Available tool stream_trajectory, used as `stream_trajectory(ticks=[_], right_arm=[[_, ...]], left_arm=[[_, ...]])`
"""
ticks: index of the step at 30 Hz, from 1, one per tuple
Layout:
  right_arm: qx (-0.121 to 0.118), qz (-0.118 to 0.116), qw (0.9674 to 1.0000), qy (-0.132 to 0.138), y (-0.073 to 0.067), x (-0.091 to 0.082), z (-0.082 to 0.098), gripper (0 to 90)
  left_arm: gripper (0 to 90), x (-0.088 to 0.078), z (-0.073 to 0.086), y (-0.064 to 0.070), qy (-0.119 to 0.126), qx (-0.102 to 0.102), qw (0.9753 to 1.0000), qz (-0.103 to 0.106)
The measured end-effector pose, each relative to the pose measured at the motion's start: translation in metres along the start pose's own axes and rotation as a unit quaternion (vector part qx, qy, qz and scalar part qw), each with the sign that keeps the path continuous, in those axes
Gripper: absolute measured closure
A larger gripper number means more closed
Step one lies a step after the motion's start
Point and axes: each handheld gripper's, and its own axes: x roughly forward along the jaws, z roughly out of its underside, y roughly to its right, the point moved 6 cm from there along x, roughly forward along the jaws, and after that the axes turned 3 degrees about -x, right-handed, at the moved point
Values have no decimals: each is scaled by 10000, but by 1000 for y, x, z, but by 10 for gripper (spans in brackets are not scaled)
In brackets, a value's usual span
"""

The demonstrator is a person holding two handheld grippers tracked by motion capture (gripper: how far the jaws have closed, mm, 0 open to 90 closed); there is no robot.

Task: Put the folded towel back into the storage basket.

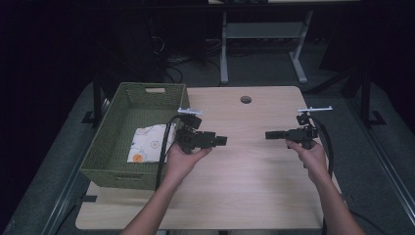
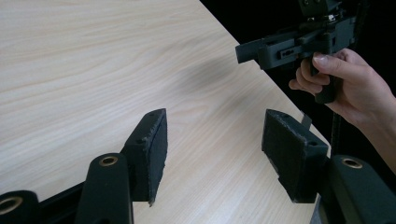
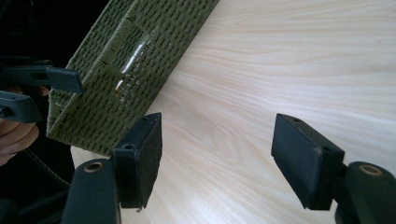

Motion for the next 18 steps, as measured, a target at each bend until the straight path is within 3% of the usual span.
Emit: stream_trajectory(ticks=[18], right_arm=[[192, 83, 9998, 24, 21, -29, 39, 319]], left_arm=[[381, 18, 20, 11, -125, 17, 9998, 153]])
